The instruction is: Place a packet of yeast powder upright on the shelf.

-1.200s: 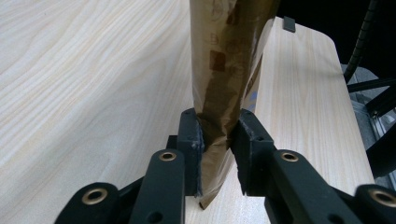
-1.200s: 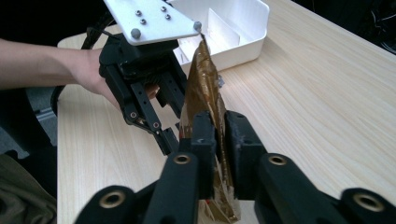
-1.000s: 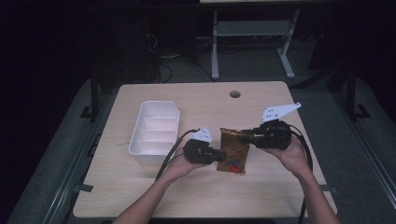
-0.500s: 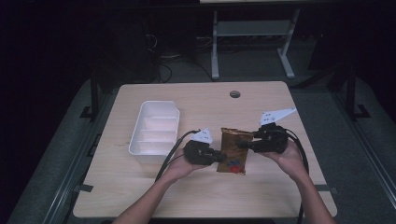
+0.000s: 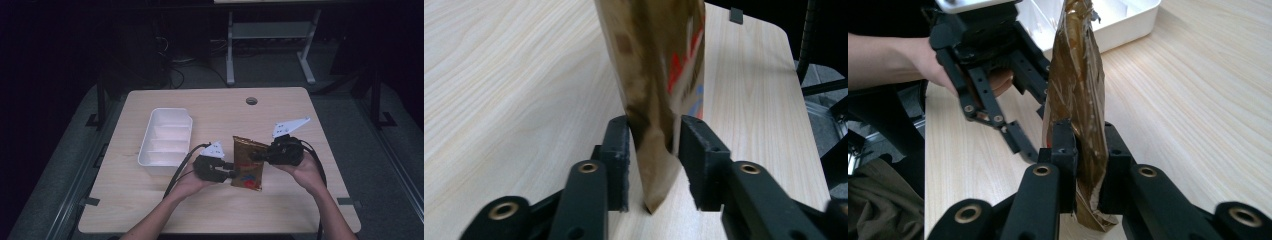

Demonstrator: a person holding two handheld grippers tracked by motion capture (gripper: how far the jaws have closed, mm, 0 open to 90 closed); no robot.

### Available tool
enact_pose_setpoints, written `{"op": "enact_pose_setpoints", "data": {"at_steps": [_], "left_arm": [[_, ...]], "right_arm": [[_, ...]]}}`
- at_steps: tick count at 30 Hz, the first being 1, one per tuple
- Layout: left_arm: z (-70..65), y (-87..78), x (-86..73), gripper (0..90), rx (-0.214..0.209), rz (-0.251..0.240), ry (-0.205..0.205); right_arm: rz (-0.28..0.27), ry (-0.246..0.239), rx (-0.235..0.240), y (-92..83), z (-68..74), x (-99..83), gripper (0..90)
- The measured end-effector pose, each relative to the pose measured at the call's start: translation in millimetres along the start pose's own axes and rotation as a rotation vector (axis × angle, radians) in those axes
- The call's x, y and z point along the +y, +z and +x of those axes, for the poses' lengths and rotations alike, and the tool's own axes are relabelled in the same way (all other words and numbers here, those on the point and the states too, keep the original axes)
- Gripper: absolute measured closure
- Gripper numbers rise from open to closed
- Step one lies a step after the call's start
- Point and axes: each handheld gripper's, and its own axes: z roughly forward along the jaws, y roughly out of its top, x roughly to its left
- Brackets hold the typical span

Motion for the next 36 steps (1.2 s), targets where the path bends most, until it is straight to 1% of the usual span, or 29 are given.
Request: {"op": "enact_pose_setpoints", "data": {"at_steps": [4,13,15,23,28,33,36], "left_arm": [[-2.0,-3.9,-3.6,60.4,0.008,-0.002,0.000],[-10.0,-14.6,-10.0,54.4,0.027,0.005,0.025],[-11.2,-16.7,-11.2,53.9,0.029,0.004,0.029],[-16.9,-24.5,-18.2,51.3,0.036,0.007,0.037],[-20.0,-27.7,-23.6,51.1,0.044,0.032,0.048],[-21.7,-31.2,-28.8,48.9,0.046,0.038,0.042],[-22.9,-32.9,-31.2,48.1,0.046,0.040,0.040]], "right_arm": [[-0.010,0.012,-0.006,-4.0,-1.9,-0.3,81.9],[0.009,-0.004,-0.048,-9.6,-1.4,9.3,82.6],[0.006,0.006,-0.052,-10.9,-2.6,10.5,82.6],[0.000,0.018,-0.086,-15.8,-7.0,15.7,82.7],[-0.002,0.037,-0.103,-17.4,-11.1,18.8,82.6],[-0.011,0.058,-0.120,-18.1,-16.8,21.8,82.6],[-0.012,0.063,-0.129,-18.7,-18.8,25.5,82.6]]}}
